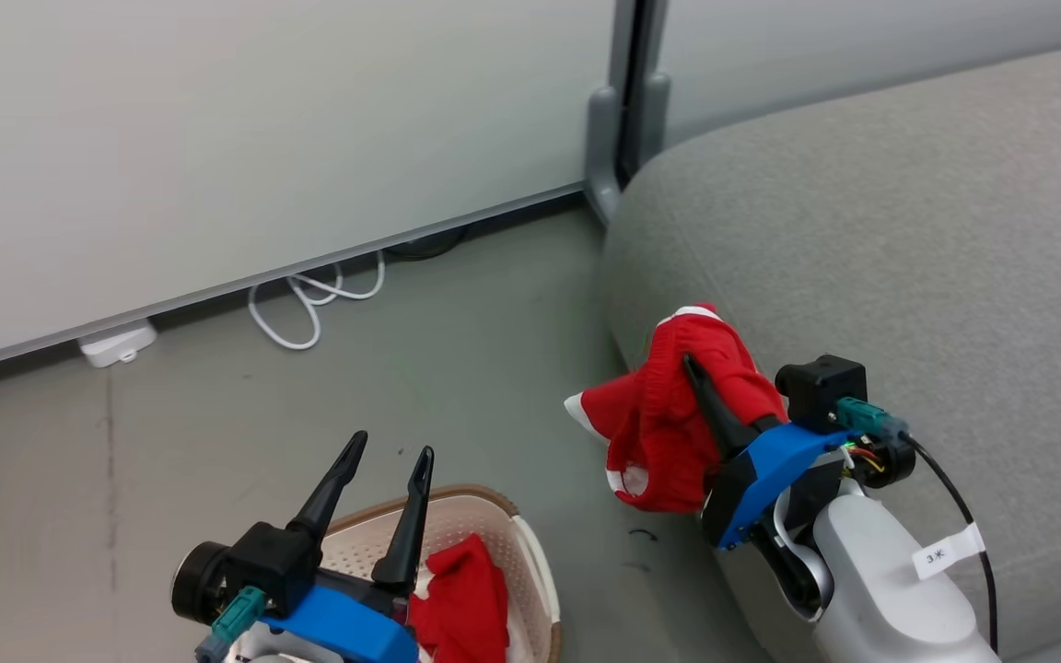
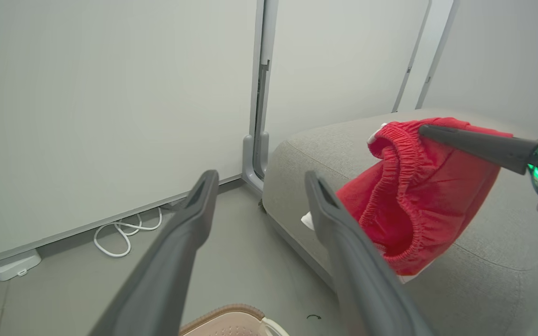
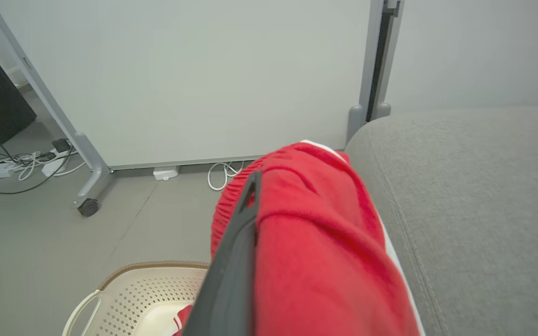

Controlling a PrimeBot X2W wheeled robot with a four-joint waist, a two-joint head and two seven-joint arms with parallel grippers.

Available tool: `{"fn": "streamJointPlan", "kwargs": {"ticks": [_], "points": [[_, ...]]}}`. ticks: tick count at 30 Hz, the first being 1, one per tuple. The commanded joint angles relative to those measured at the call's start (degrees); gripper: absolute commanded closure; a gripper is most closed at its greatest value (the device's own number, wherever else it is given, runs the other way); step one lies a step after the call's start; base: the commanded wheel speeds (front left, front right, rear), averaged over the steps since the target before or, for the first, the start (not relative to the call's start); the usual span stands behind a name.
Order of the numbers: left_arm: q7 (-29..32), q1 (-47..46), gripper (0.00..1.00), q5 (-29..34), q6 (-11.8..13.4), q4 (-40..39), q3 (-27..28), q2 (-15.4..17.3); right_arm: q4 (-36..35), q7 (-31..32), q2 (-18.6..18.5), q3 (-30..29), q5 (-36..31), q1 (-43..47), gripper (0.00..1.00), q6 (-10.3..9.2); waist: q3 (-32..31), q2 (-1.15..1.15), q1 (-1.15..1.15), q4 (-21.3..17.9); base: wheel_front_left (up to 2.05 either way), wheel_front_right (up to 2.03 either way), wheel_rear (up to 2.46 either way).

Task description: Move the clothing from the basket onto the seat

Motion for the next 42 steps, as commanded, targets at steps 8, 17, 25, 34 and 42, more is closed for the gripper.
{"fn": "streamJointPlan", "kwargs": {"ticks": [8,17,25,34,42], "points": [[-0.28,-1.24,0.00,-0.79,-0.28,-0.64,-0.75,1.12,-2.27,0.46,-0.15,-0.57,0.81,2.15,1.00,0.03,1.50,0.00,0.00,-7.02,0.00,0.00,0.00],[-0.28,-1.93,0.00,-0.85,-0.28,-0.83,-1.42,1.73,-3.88,0.65,-0.14,-1.01,1.10,3.16,1.00,0.03,2.41,0.00,0.00,-10.58,0.00,0.00,0.00],[-0.29,-2.28,0.00,-1.00,-0.28,-1.04,-1.79,2.03,-4.56,0.53,-0.16,-1.77,1.28,3.28,1.00,0.03,2.76,0.00,0.00,-10.92,0.00,0.00,0.00],[-0.28,-4.08,0.00,-0.76,-0.28,-2.20,-2.77,3.42,-3.31,0.35,-0.16,-6.34,3.37,-4.80,1.00,0.03,6.47,0.00,0.00,-9.39,0.00,0.00,0.00],[-0.29,-7.51,0.00,0.20,-0.28,-5.01,-4.18,5.44,2.49,1.47,-2.58,-17.20,5.08,-19.91,1.00,0.03,13.63,0.00,0.00,-6.25,0.00,0.00,0.00]]}}
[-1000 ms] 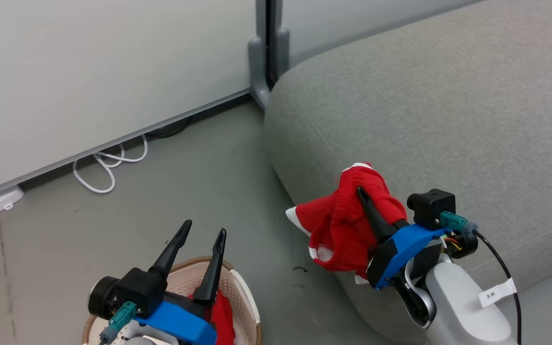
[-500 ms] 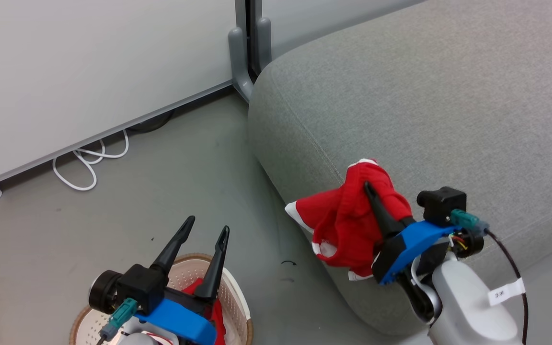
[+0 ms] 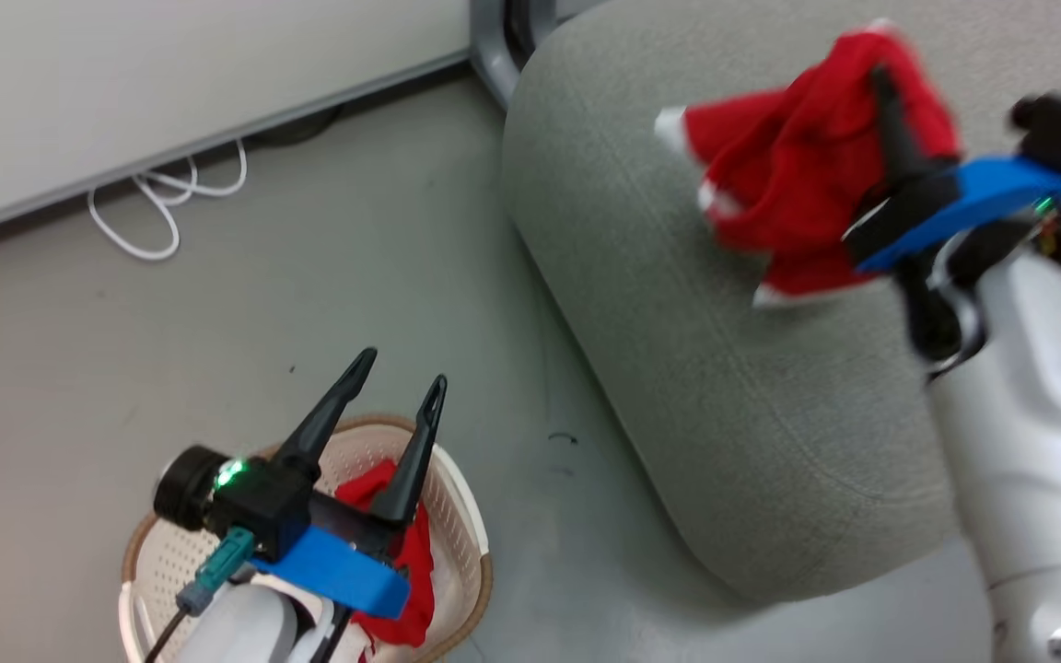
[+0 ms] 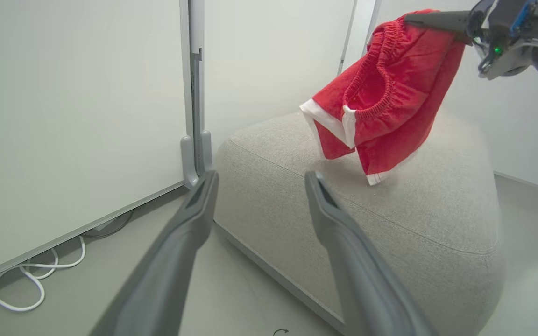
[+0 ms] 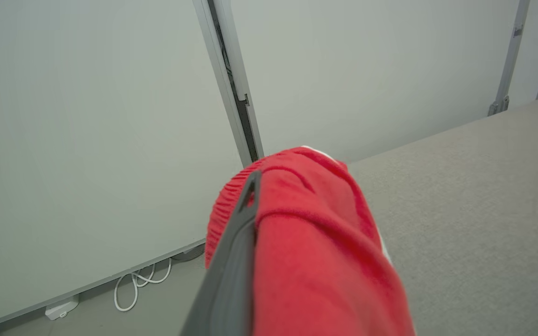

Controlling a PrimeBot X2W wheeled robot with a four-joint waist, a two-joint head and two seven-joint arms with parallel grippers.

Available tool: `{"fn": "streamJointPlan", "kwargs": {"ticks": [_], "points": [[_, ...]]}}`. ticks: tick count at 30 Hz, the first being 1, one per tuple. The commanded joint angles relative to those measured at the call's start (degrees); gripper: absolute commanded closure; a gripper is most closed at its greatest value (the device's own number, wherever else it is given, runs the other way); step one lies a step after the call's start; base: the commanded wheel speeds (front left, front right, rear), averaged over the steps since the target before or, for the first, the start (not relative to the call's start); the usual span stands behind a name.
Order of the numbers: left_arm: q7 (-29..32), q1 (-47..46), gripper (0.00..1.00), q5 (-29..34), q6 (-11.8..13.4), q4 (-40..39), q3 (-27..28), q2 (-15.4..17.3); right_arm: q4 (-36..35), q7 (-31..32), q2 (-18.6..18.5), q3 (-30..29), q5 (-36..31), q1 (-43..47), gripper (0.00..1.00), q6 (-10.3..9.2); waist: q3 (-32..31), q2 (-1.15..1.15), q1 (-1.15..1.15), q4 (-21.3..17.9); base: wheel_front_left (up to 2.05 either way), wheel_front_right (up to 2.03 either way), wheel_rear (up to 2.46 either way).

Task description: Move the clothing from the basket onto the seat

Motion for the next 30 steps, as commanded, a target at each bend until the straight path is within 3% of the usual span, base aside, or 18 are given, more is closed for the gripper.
{"fn": "streamJointPlan", "kwargs": {"ticks": [1,15,26,27,28,29,30], "points": [[-0.27,-1.58,0.00,0.13,-0.06,-0.45,-0.07,0.65,0.39,0.13,-0.83,-0.62,0.13,-1.79,1.00,0.03,3.46,0.00,0.00,2.21,0.00,0.00,0.00],[-0.27,-11.45,0.00,2.27,-0.06,-6.66,-4.11,5.40,7.30,-5.44,-16.63,-16.12,-3.08,-18.75,1.00,0.03,20.44,0.00,0.00,9.86,0.00,0.00,0.00],[-0.28,-11.21,0.00,3.96,-0.06,-9.98,-3.86,7.84,15.39,-5.89,-17.14,-23.81,-5.49,-17.64,1.00,0.03,24.57,0.00,0.00,9.88,0.00,0.00,0.00],[-0.28,-11.11,0.00,3.97,-0.06,-10.18,-3.69,8.04,16.31,-6.05,-16.99,-24.38,-6.00,-17.47,0.80,0.03,24.62,0.00,0.00,9.83,0.00,0.00,0.00],[-0.27,-11.03,0.00,3.94,-0.06,-10.21,-3.53,8.21,17.21,-6.02,-16.63,-24.77,-6.35,-17.45,0.34,0.03,24.64,0.00,0.00,9.78,0.00,0.00,0.00],[-0.27,-10.94,0.00,3.86,-0.06,-10.18,-3.41,8.31,17.90,-6.22,-16.31,-25.03,-6.93,-17.34,0.00,0.03,24.52,0.00,0.00,9.71,0.00,0.00,0.00],[-0.28,-10.87,0.00,3.80,-0.06,-10.11,-3.39,8.28,18.69,-6.36,-16.04,-25.32,-7.39,-17.21,0.00,0.03,24.28,0.00,0.00,9.67,0.00,0.00,0.00]]}}
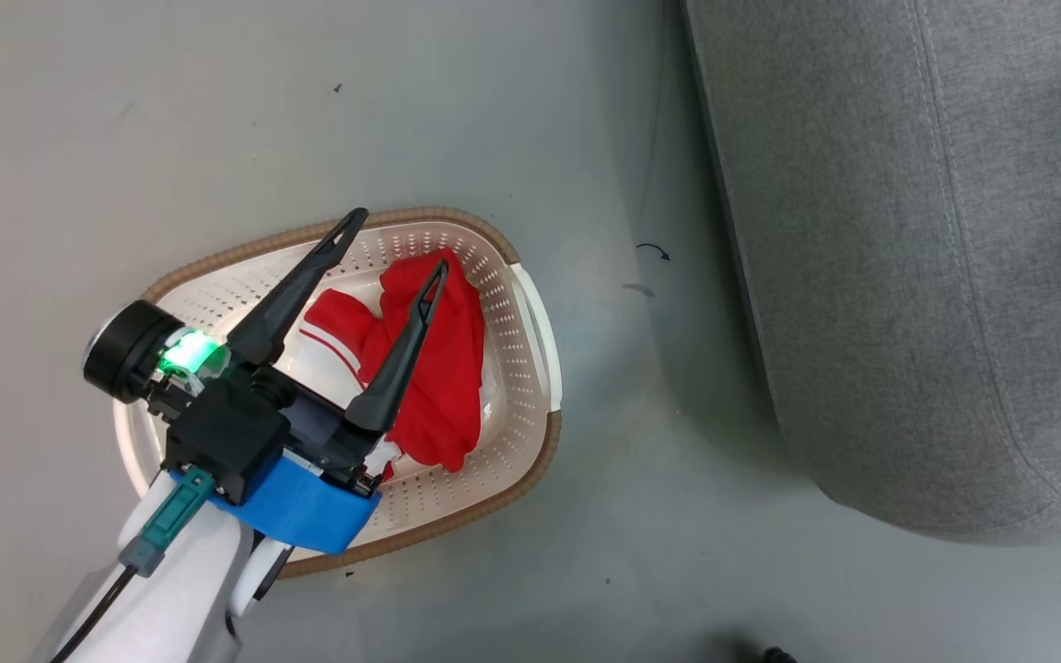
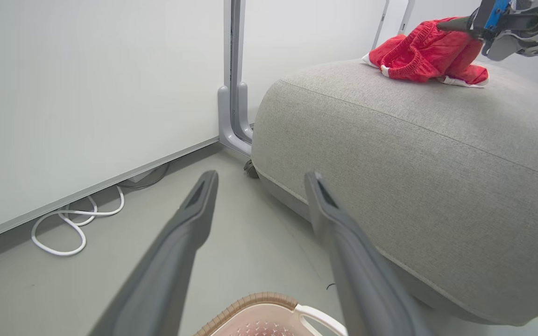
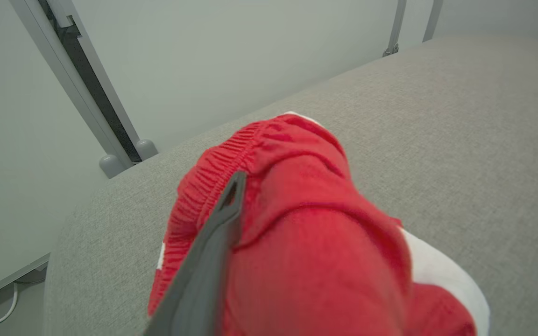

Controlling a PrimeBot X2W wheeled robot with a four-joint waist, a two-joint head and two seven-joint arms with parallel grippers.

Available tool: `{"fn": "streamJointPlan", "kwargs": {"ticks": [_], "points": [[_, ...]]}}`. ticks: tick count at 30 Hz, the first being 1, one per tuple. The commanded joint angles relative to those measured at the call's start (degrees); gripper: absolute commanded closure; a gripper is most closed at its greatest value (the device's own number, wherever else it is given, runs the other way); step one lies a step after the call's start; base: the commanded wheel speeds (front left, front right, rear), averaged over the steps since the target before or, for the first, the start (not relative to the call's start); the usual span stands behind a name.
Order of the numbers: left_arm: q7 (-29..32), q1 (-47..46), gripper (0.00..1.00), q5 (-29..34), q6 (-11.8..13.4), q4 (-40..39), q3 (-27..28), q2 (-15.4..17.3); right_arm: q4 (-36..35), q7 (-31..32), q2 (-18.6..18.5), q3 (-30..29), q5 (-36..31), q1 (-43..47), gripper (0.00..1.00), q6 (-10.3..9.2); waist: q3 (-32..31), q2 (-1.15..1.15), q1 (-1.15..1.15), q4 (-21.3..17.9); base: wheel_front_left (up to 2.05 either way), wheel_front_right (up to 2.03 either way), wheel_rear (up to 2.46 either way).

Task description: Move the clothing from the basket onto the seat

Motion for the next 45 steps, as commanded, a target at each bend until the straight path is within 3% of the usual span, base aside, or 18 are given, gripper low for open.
{"fn": "streamJointPlan", "kwargs": {"ticks": [1,16,24,29,45], "points": [[-0.29,0.11,0.00,0.00,-0.06,-0.03,0.10,0.15,0.64,-0.50,0.50,-0.17,-0.53,0.81,0.00,0.03,-0.49,0.00,-0.01,-0.05,0.00,0.00,0.00],[-0.29,2.37,0.00,-3.11,-0.06,4.84,1.10,-4.50,7.66,-2.01,1.66,-1.48,-7.28,8.15,0.00,0.03,-12.01,0.00,-0.01,1.56,0.00,0.00,0.00],[-0.29,5.26,0.00,-4.24,-0.06,7.32,2.81,-8.35,5.04,-2.50,3.91,1.56,-9.99,15.81,0.00,0.03,-20.05,0.00,-0.01,2.86,0.00,0.00,0.00],[-0.29,7.58,0.00,-4.72,-0.06,8.60,3.79,-9.94,-0.93,-2.50,5.36,3.55,-9.83,21.25,0.00,0.03,-23.98,0.00,-0.01,4.17,0.00,0.00,0.00],[-0.29,18.43,0.00,-4.65,-0.06,13.99,13.08,-13.61,-31.23,-2.09,16.40,14.59,-11.75,48.47,0.00,0.03,-35.37,0.00,-0.01,7.99,0.00,0.00,0.00]]}}
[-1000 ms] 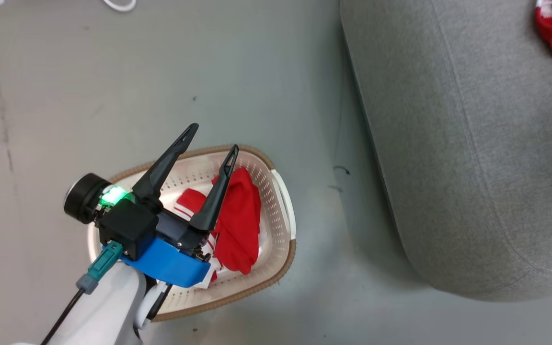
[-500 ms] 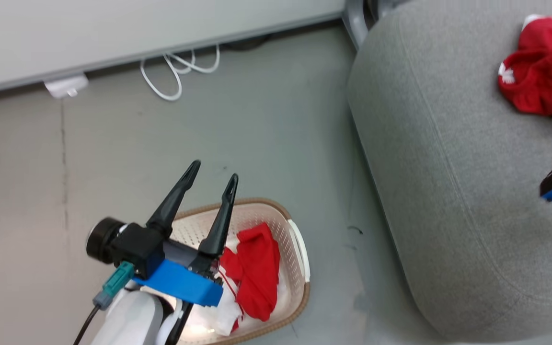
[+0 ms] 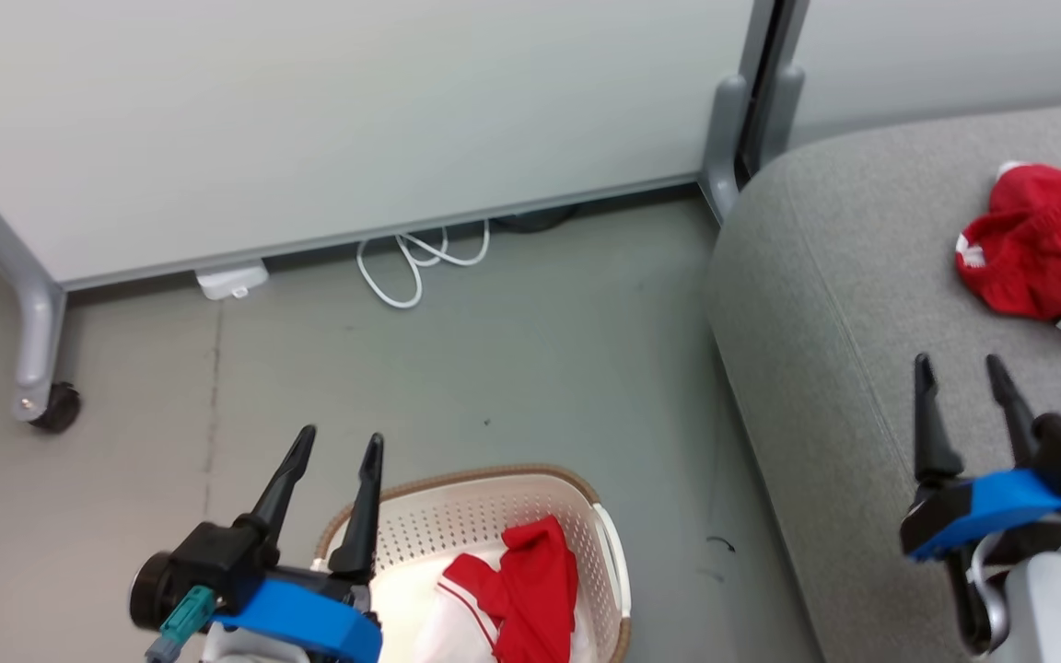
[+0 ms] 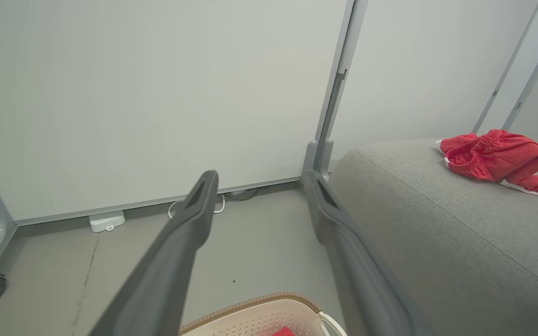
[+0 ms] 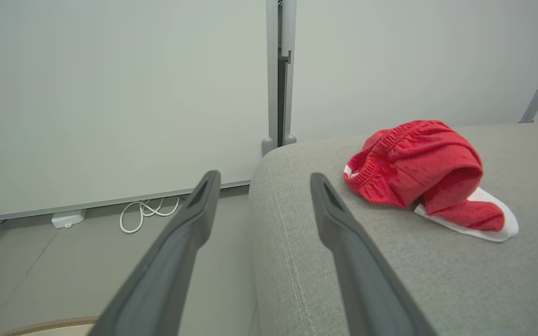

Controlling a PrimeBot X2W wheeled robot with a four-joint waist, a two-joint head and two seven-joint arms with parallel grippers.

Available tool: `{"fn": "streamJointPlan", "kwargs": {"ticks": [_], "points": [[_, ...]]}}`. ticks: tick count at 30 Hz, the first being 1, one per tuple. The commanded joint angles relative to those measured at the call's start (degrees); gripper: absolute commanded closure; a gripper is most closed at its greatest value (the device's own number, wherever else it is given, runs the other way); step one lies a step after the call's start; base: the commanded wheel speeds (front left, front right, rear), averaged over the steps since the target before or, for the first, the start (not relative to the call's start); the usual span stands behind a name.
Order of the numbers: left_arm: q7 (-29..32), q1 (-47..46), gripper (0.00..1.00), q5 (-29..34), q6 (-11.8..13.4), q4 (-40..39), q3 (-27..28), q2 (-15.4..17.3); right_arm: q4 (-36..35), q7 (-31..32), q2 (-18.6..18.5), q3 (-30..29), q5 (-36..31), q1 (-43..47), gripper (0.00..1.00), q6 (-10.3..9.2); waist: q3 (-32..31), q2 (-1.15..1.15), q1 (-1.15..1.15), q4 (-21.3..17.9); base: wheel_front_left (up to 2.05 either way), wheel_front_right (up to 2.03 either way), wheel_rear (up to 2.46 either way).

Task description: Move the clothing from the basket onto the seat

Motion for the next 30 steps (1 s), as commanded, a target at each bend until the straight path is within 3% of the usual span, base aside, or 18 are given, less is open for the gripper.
{"fn": "streamJointPlan", "kwargs": {"ticks": [1,14,30], "points": [[-0.29,0.84,0.00,0.08,-0.06,0.67,1.28,-0.15,-2.12,0.17,0.88,0.85,0.21,2.47,0.00,0.03,-1.97,0.00,0.02,1.44,0.00,0.00,0.00],[-0.29,5.50,0.00,0.95,-0.06,2.52,8.02,-1.27,-12.96,6.74,2.80,7.04,1.70,14.35,0.00,0.03,-6.47,0.00,0.02,5.56,0.00,0.00,0.00],[-0.29,7.08,0.00,1.45,-0.06,2.81,11.33,-1.83,-15.02,7.61,2.85,10.73,2.79,16.88,0.00,0.03,-7.60,0.00,0.02,8.50,0.00,0.00,0.00]]}}
